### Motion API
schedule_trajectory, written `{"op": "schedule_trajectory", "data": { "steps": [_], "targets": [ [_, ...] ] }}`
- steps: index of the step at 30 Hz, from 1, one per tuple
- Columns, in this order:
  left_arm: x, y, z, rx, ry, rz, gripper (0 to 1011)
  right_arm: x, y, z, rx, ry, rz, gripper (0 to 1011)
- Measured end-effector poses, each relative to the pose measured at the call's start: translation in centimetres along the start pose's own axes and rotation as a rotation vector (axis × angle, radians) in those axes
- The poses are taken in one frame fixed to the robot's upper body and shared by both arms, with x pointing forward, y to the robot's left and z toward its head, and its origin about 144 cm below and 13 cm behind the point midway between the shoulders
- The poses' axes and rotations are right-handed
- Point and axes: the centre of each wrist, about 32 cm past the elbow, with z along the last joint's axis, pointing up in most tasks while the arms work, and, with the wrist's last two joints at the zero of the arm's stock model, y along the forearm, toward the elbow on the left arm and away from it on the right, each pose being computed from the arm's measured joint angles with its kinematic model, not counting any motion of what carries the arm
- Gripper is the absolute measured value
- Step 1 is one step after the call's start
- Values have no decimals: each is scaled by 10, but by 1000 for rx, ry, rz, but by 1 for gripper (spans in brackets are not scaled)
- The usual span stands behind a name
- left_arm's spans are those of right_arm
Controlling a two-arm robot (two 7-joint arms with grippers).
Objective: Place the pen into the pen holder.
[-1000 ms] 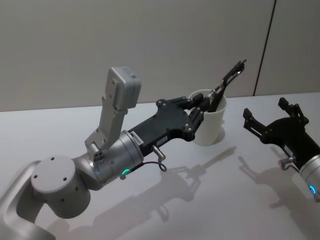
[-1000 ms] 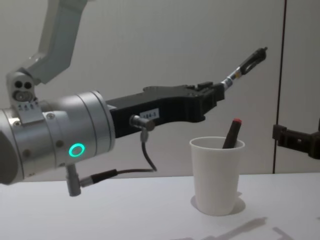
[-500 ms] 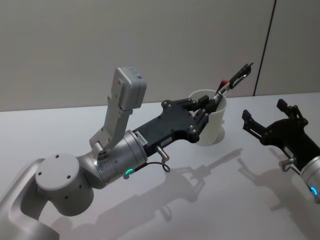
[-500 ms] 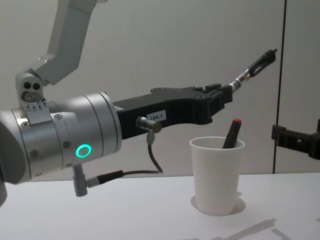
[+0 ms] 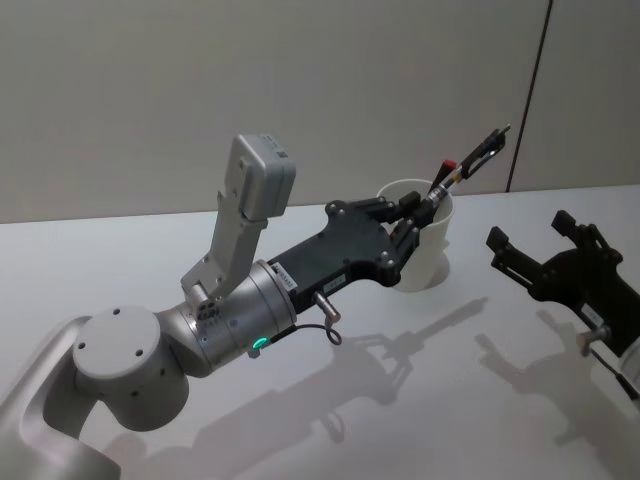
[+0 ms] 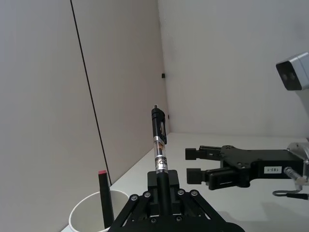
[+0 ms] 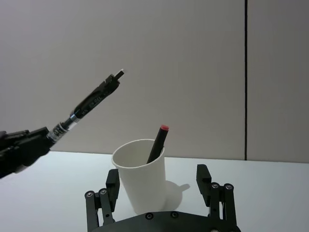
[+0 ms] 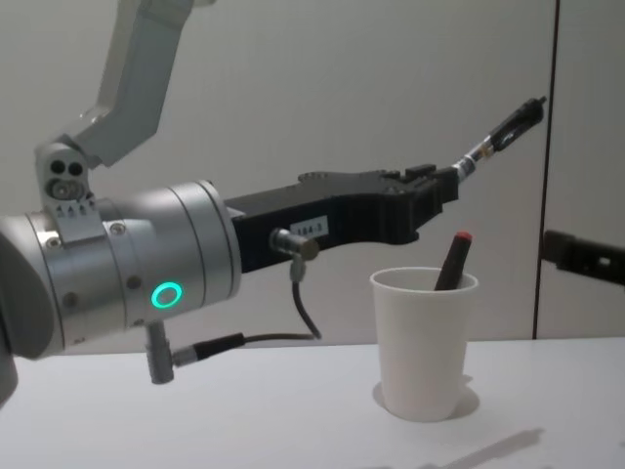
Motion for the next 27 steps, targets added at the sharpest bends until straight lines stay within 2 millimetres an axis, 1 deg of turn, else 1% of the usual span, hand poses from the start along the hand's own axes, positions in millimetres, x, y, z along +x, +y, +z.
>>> {"op": "schedule_trajectory", "data": {
  "steps": [11, 19, 27],
  "targets": [
    [0, 0, 0, 0, 0, -2, 130, 4, -16, 13, 11, 181, 48, 1001],
    [0, -1, 0, 0, 0, -3, 130, 7, -21, 20, 19, 289, 70, 1001],
    [0, -1, 0, 0, 0, -3, 130, 10, -24, 30, 29, 439, 96, 1001]
  ]
}}
